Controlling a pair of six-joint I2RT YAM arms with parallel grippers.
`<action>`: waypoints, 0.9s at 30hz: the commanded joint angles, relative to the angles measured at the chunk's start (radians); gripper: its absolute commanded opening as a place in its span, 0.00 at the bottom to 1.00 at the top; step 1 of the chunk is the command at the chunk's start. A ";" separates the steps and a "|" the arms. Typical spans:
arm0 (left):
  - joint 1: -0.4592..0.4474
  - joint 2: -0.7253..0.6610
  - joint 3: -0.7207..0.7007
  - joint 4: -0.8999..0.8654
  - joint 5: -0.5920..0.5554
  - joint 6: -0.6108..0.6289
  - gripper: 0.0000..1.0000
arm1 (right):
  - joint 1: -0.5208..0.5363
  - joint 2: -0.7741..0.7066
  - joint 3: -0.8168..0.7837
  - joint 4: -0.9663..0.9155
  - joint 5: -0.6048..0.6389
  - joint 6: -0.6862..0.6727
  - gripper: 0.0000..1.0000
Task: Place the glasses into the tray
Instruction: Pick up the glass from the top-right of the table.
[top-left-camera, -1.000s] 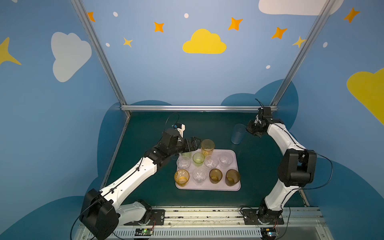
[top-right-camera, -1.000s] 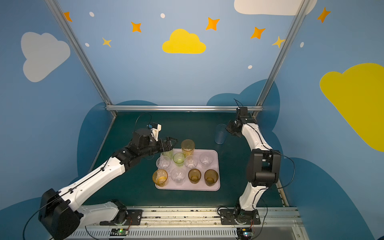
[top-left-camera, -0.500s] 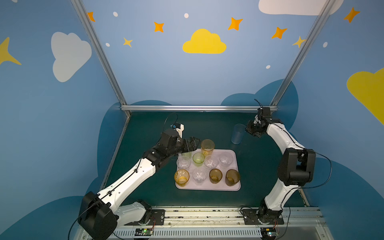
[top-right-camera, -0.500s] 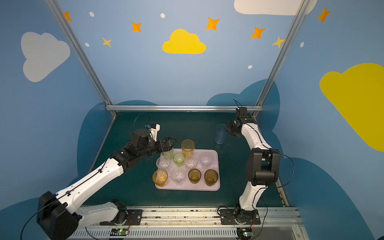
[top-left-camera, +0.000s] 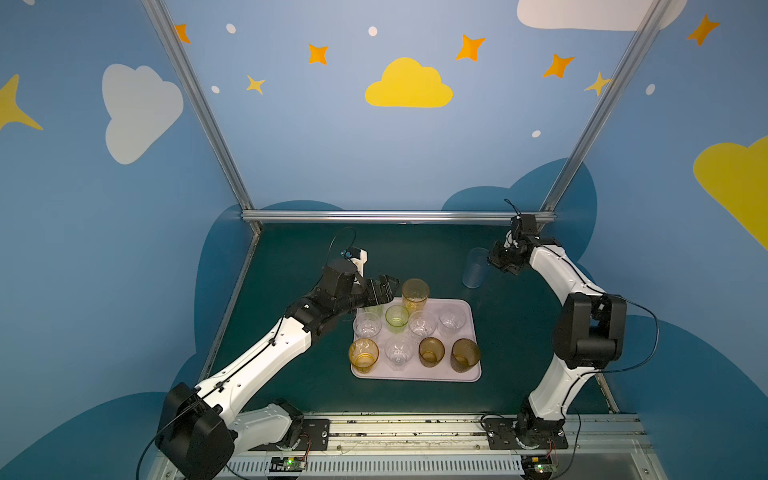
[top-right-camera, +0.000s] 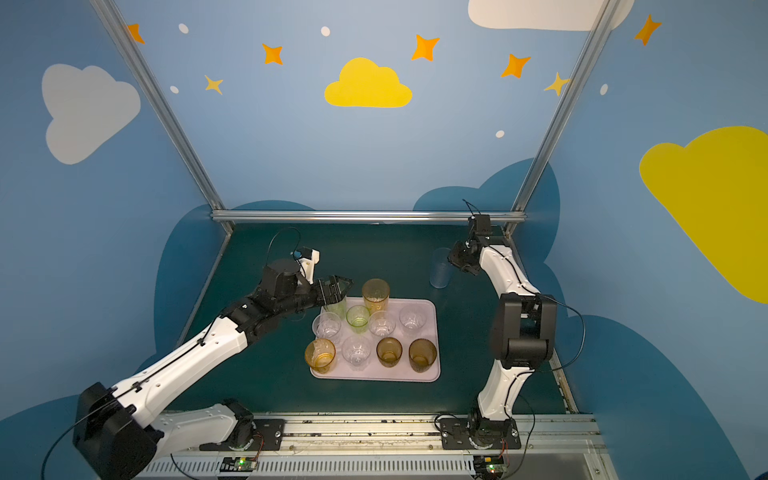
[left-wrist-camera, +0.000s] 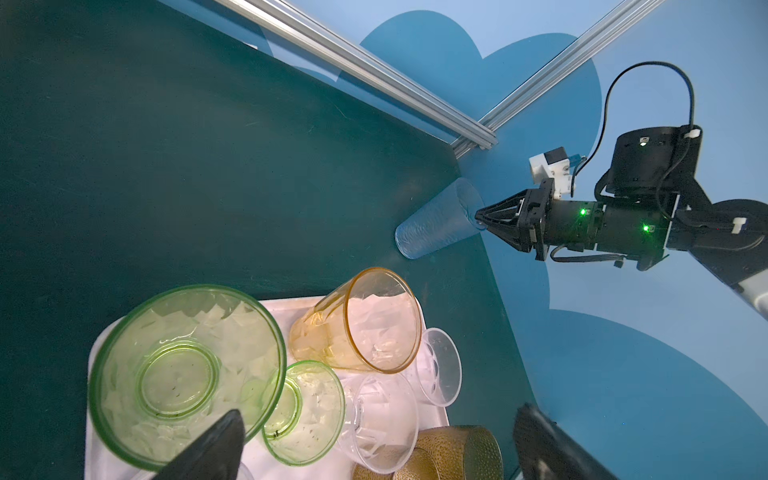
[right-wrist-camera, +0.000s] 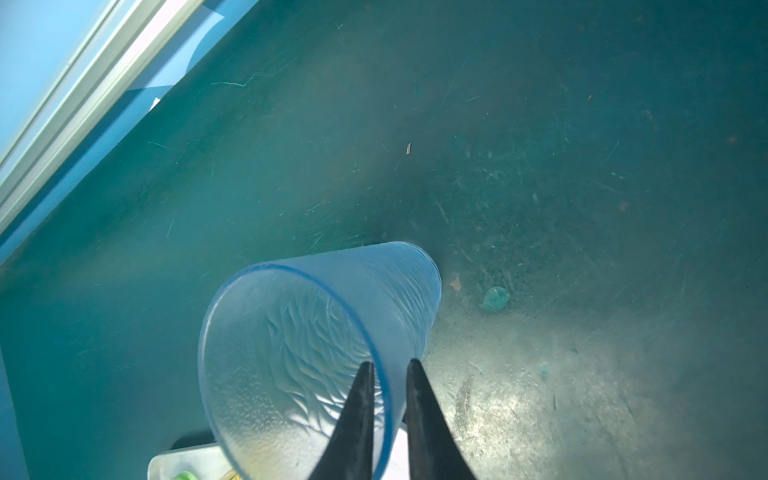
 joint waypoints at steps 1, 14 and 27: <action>-0.004 0.002 -0.003 -0.003 -0.008 0.002 1.00 | 0.007 0.021 0.040 -0.023 0.015 -0.013 0.16; -0.004 0.007 -0.004 0.008 -0.006 -0.006 1.00 | 0.024 0.017 0.060 -0.047 0.042 -0.027 0.04; -0.004 -0.031 -0.030 -0.009 -0.059 0.005 1.00 | 0.038 -0.109 0.012 -0.065 0.079 -0.046 0.00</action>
